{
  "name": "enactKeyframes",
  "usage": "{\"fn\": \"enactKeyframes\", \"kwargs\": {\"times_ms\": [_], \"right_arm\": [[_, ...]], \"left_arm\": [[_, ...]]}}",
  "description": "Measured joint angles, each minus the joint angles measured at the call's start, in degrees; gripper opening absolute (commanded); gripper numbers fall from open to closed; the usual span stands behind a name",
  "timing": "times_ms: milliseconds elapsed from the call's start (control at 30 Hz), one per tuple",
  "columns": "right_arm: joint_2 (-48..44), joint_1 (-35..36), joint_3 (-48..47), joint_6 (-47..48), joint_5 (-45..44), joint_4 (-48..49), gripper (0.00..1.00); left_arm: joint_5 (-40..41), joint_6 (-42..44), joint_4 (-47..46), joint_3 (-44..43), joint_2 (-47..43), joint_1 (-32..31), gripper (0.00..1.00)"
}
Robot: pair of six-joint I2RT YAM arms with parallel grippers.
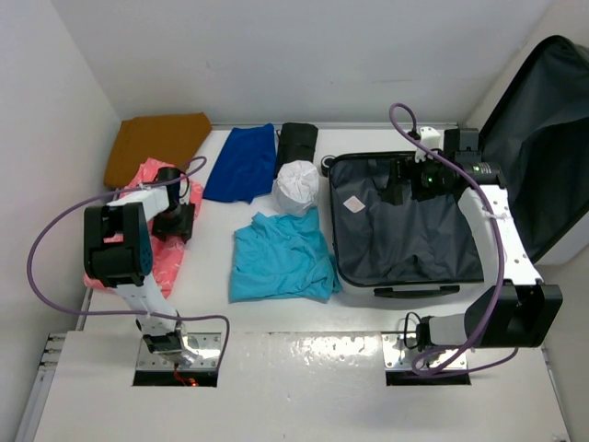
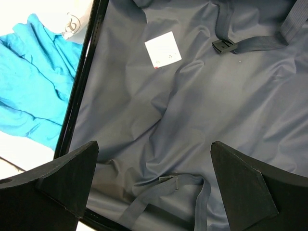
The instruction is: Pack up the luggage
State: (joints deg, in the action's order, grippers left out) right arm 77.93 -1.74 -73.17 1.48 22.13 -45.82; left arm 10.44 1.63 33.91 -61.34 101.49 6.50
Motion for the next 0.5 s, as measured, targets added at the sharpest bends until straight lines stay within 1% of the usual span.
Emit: {"fn": "enactKeyframes", "kwargs": {"times_ms": [33, 67, 100, 167, 333, 433, 500], "right_arm": [[0.0, 0.0, 0.0, 0.0, -0.1, 0.0, 0.99], [0.0, 0.0, 0.0, 0.0, -0.1, 0.0, 0.99], [0.0, 0.0, 0.0, 0.0, -0.1, 0.0, 0.99], [0.1, 0.0, 0.0, 0.1, -0.2, -0.1, 0.99], [0.0, 0.0, 0.0, 0.6, -0.7, -0.9, 0.99], [0.0, 0.0, 0.0, 1.4, -1.2, -1.5, 0.98], [-0.1, 0.0, -0.1, 1.9, -1.5, -2.6, 0.95]], "left_arm": [[0.0, 0.1, -0.2, -0.1, 0.3, 0.2, 0.47], [-0.1, 0.0, -0.2, -0.3, 0.5, 0.3, 0.27], [-0.3, 0.2, -0.6, -0.4, 0.9, 0.7, 0.17], [-1.2, 0.7, -0.8, -0.9, 1.6, 1.6, 0.01], [-6.5, 2.4, 0.6, -2.1, 1.7, 3.8, 0.0], [-13.3, 2.1, 2.1, -3.9, 1.2, 5.1, 0.0], [-18.1, 1.1, 4.4, -7.2, 0.9, 4.8, 0.0]]}}
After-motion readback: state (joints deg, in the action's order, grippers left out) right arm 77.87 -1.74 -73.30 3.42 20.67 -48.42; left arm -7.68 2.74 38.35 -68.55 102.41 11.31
